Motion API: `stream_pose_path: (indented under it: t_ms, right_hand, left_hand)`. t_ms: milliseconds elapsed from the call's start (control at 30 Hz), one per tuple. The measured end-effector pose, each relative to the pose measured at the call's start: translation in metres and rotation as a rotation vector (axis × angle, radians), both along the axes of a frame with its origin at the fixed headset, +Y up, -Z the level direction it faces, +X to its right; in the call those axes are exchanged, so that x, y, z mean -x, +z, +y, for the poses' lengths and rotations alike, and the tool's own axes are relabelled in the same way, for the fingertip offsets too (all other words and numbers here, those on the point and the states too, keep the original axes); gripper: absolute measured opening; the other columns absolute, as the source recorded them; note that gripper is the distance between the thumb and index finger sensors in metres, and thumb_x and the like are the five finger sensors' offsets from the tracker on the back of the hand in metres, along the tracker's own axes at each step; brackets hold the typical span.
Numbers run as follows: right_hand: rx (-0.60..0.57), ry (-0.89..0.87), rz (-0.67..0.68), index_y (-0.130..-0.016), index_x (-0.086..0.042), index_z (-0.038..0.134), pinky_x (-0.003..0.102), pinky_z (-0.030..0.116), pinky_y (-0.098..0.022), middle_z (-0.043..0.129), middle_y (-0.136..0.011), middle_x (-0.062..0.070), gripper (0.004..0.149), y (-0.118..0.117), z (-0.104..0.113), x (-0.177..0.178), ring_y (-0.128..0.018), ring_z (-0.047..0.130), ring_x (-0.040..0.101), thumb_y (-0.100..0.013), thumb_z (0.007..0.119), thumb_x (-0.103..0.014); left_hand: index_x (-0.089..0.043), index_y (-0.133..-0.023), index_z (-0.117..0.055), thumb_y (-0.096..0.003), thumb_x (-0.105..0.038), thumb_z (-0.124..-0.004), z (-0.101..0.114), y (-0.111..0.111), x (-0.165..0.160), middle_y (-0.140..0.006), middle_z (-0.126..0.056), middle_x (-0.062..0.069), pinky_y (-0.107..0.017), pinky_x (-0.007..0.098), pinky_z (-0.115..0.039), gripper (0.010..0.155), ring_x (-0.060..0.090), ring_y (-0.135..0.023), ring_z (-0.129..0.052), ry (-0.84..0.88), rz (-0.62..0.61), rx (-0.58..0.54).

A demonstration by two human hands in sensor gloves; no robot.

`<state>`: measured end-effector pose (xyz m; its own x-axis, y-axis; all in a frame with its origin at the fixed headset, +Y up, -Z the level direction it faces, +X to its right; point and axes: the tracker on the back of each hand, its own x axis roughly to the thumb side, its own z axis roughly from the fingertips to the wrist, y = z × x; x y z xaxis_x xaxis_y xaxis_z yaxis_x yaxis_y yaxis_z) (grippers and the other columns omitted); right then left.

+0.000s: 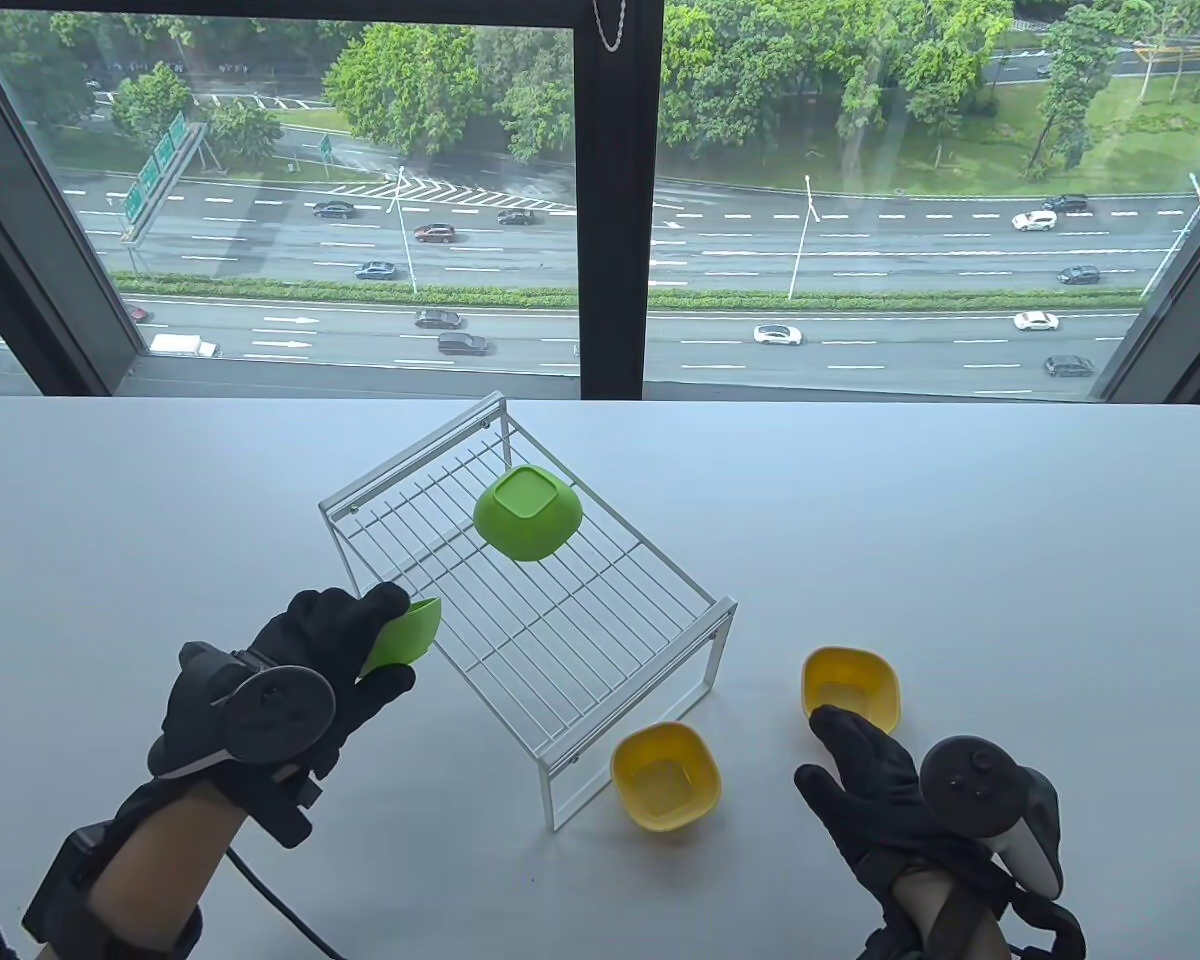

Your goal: Flip small dish upside down onto kitchen shelf

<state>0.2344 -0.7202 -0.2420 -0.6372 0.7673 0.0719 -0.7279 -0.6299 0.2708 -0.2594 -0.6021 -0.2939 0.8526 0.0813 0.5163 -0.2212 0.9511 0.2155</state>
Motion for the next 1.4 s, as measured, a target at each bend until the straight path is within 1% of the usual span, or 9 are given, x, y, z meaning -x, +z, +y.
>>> stream_pose_path:
  t_ms: [233,433,567,833,1000,1167,1200,1333,1400]
  right_hand:
    - [-0.024,0.007,0.008,-0.112,-0.018,0.034,0.066,0.035,-0.072,0.033,-0.117,0.018,0.08,0.0,0.002,0.0,-0.102,0.029,0.047,-0.053,0.06,-0.066]
    - [-0.034,0.003,0.006,-0.112,-0.018,0.035,0.066,0.035,-0.072,0.034,-0.118,0.018,0.079,-0.001,0.003,-0.001,-0.102,0.03,0.047,-0.053,0.059,-0.066]
    - [-0.036,0.006,0.008,-0.112,-0.018,0.035,0.066,0.035,-0.072,0.034,-0.118,0.018,0.079,-0.001,0.003,-0.001,-0.102,0.03,0.047,-0.053,0.059,-0.066]
    - [-0.06,0.002,-0.008,-0.112,-0.019,0.036,0.066,0.036,-0.072,0.036,-0.118,0.017,0.078,-0.001,0.005,-0.003,-0.103,0.032,0.047,-0.053,0.059,-0.066]
    - [-0.053,0.005,-0.006,-0.112,-0.019,0.036,0.066,0.036,-0.072,0.036,-0.118,0.017,0.078,-0.001,0.005,-0.002,-0.103,0.032,0.046,-0.053,0.059,-0.066]
    - [-0.05,0.007,-0.002,-0.112,-0.019,0.036,0.066,0.036,-0.072,0.036,-0.118,0.017,0.078,-0.001,0.005,-0.001,-0.103,0.032,0.047,-0.053,0.059,-0.066]
    - [-0.05,0.008,-0.001,-0.112,-0.019,0.036,0.066,0.036,-0.072,0.036,-0.118,0.017,0.078,-0.001,0.006,-0.001,-0.103,0.032,0.046,-0.054,0.059,-0.066]
    - [-0.047,0.013,0.005,-0.112,-0.019,0.036,0.066,0.036,-0.072,0.036,-0.118,0.017,0.078,-0.002,0.006,-0.001,-0.103,0.032,0.046,-0.054,0.059,-0.066]
    - [-0.044,0.016,0.007,-0.112,-0.019,0.037,0.066,0.036,-0.072,0.036,-0.118,0.017,0.078,-0.002,0.006,0.0,-0.103,0.032,0.046,-0.054,0.059,-0.066]
  left_hand:
    - [-0.027,-0.106,-0.032,-0.0456,-0.053,-0.069,0.006,-0.013,-0.015,-0.082,-0.07,-0.002,-0.065,0.056,-0.077,0.075,0.024,-0.073,-0.078,-0.022,0.016,0.021]
    - [-0.028,-0.106,-0.031,-0.045,-0.054,-0.07,0.015,-0.032,-0.023,-0.082,-0.069,-0.002,-0.065,0.056,-0.078,0.077,0.024,-0.072,-0.079,-0.012,0.051,0.06]
    - [-0.027,-0.106,-0.032,-0.0445,-0.055,-0.071,0.013,-0.046,-0.026,-0.082,-0.069,-0.002,-0.064,0.055,-0.079,0.078,0.024,-0.072,-0.079,0.055,0.061,0.13]
    - [-0.027,-0.106,-0.032,-0.0429,-0.057,-0.076,0.01,-0.068,-0.028,-0.081,-0.07,-0.003,-0.061,0.051,-0.082,0.082,0.023,-0.07,-0.08,0.113,0.103,0.217]
    - [-0.026,-0.105,-0.034,-0.0425,-0.058,-0.078,0.006,-0.078,-0.028,-0.08,-0.071,-0.003,-0.058,0.049,-0.085,0.083,0.022,-0.067,-0.083,0.219,0.098,0.282]
    - [-0.027,-0.105,-0.034,-0.0425,-0.06,-0.076,-0.001,-0.088,-0.027,-0.079,-0.072,-0.003,-0.055,0.046,-0.088,0.083,0.021,-0.064,-0.085,0.227,0.143,0.333]
    - [-0.026,-0.106,-0.037,-0.0426,-0.06,-0.076,-0.001,-0.09,-0.026,-0.078,-0.073,-0.002,-0.053,0.045,-0.089,0.081,0.021,-0.063,-0.086,0.261,0.143,0.332]
    - [-0.021,-0.108,-0.052,-0.0439,-0.061,-0.074,-0.003,-0.101,-0.019,-0.085,-0.074,0.006,-0.05,0.044,-0.09,0.079,0.026,-0.061,-0.088,0.367,0.209,0.448]
    - [-0.023,-0.11,-0.056,-0.0441,-0.062,-0.071,-0.004,-0.108,-0.015,-0.09,-0.073,0.009,-0.052,0.045,-0.087,0.078,0.032,-0.066,-0.088,0.325,0.266,0.448]
